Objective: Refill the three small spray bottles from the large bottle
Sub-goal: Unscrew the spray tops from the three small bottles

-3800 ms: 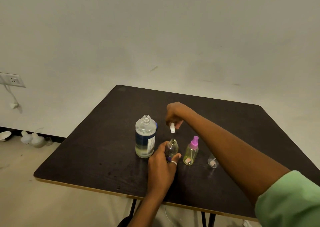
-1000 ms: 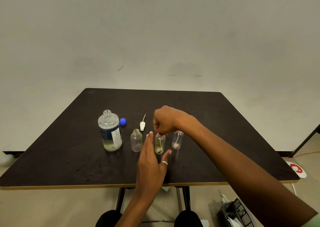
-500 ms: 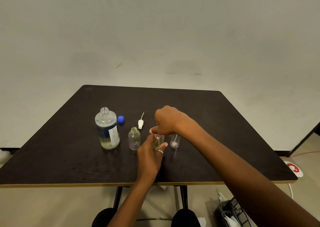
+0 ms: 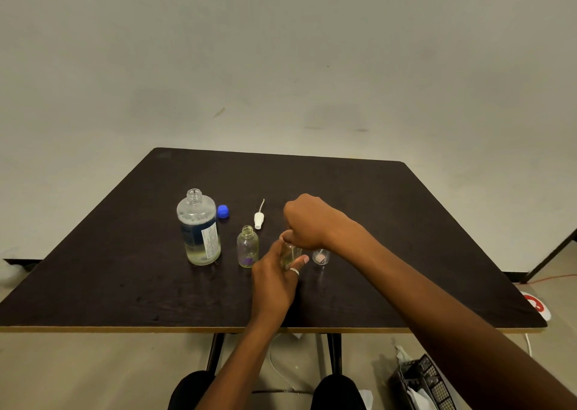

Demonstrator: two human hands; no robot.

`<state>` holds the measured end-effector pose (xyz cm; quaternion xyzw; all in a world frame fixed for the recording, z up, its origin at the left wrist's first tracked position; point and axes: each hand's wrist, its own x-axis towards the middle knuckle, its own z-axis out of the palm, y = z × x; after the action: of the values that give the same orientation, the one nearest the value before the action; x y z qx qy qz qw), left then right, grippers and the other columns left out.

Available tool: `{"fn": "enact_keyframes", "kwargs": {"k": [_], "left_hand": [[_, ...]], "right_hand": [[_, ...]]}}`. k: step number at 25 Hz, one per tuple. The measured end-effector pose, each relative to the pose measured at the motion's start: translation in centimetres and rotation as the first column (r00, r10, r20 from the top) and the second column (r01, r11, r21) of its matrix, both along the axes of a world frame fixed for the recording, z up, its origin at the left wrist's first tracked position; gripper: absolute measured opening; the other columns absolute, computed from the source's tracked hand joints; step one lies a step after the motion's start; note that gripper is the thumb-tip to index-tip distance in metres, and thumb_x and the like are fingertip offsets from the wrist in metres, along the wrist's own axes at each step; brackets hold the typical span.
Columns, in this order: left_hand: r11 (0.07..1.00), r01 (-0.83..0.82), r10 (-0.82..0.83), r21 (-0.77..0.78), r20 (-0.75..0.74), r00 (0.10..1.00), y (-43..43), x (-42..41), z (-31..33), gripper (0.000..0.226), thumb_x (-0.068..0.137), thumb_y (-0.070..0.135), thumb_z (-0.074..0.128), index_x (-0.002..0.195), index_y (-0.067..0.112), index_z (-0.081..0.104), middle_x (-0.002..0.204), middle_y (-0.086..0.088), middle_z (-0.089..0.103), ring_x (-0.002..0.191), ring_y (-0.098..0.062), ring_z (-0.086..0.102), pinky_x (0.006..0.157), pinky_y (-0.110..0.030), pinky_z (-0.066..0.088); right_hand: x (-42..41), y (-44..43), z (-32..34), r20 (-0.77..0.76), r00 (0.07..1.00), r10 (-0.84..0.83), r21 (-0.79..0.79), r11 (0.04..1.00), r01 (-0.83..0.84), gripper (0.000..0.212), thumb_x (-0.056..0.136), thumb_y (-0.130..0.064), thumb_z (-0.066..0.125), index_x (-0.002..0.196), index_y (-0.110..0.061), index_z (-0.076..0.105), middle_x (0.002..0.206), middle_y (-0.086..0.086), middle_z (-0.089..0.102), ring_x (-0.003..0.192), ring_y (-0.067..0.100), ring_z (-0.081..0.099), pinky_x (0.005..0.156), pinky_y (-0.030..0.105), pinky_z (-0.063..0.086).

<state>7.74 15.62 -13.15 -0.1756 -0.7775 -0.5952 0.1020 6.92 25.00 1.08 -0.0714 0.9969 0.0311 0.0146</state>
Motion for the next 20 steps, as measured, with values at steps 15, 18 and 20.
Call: {"fn": "enact_keyframes", "kwargs": {"k": [15, 18, 20], "left_hand": [[1.000, 0.016, -0.016, 0.014, -0.004, 1.000, 0.06, -0.55, -0.68, 0.024, 0.083, 0.029, 0.077, 0.103, 0.030, 0.064, 0.079, 0.017, 0.066, 0.078, 0.006, 0.063, 0.063, -0.005, 0.044], [1.000, 0.011, -0.011, 0.016, 0.000, 1.000, 0.08, -0.51, -0.61, 0.030, 0.082, 0.029, 0.078, 0.108, 0.033, 0.062, 0.080, 0.024, 0.064, 0.083, 0.014, 0.060, 0.067, -0.002, 0.043], [1.000, 0.003, -0.003, -0.002, 0.004, 1.000, 0.13, -0.57, -0.65, 0.032, 0.082, 0.029, 0.078, 0.110, 0.030, 0.063, 0.076, 0.024, 0.062, 0.079, 0.016, 0.059, 0.065, 0.000, 0.041]], "right_hand": [[0.33, 0.25, 0.74, 0.108, 0.980, 0.167, -0.028, 0.986, -0.164, 0.021, 0.083, -0.001, 0.062, 0.094, -0.014, 0.074, 0.095, 0.001, 0.072, 0.087, 0.017, 0.065, 0.077, 0.028, 0.052], [0.36, 0.41, 0.55, 0.097, 0.985, 0.139, -0.056, 0.989, -0.134, 0.026, 0.085, -0.019, 0.066, 0.111, -0.018, 0.069, 0.106, 0.000, 0.070, 0.093, 0.019, 0.065, 0.083, 0.034, 0.055], [0.29, 0.34, 0.53, 0.041, 0.999, 0.035, -0.035, 0.999, -0.034, 0.030, 0.088, -0.040, 0.064, 0.103, -0.015, 0.069, 0.096, 0.002, 0.069, 0.083, 0.020, 0.065, 0.075, 0.035, 0.056]]}}
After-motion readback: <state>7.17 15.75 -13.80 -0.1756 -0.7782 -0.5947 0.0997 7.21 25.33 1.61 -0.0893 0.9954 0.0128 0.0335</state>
